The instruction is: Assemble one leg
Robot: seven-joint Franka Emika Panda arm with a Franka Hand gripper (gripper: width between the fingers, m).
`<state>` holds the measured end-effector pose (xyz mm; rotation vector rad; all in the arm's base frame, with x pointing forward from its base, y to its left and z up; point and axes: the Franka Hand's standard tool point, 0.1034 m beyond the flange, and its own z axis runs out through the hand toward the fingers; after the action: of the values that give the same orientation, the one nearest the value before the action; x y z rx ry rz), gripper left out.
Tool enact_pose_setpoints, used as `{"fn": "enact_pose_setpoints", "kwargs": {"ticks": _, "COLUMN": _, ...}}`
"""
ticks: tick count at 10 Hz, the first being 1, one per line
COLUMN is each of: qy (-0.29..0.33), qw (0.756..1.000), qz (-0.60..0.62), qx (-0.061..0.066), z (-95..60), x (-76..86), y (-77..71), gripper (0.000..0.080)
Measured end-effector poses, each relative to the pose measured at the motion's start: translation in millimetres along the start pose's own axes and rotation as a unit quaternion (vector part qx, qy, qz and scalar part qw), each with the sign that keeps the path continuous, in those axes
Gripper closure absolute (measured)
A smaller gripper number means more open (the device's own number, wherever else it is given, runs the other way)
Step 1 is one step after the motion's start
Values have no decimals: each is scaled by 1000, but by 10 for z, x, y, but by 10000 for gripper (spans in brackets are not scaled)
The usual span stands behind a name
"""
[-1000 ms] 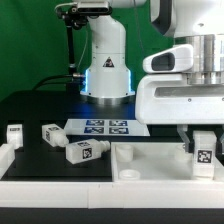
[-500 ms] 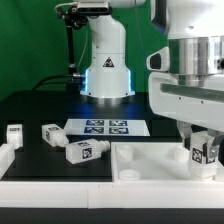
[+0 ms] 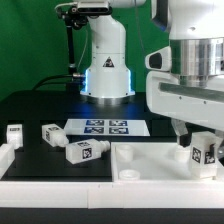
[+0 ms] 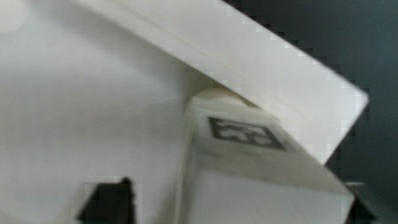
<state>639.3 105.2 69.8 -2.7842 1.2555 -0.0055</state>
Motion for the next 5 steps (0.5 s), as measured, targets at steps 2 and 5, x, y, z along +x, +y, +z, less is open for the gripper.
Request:
{"fn": "enact_pose_setpoints", "kwargs": {"ticks": 2, "qy": -9, "qw": 984, "qz": -178, "qx": -3, "z": 23, "x": -53, "y": 12, "gripper": 164}}
{"fn": "enact_pose_setpoints", "kwargs": {"ticks": 5, "qy": -7, "qw": 964, "qz": -266, "qx": -3, "z": 20, "x": -32, "y": 18, "gripper": 151}}
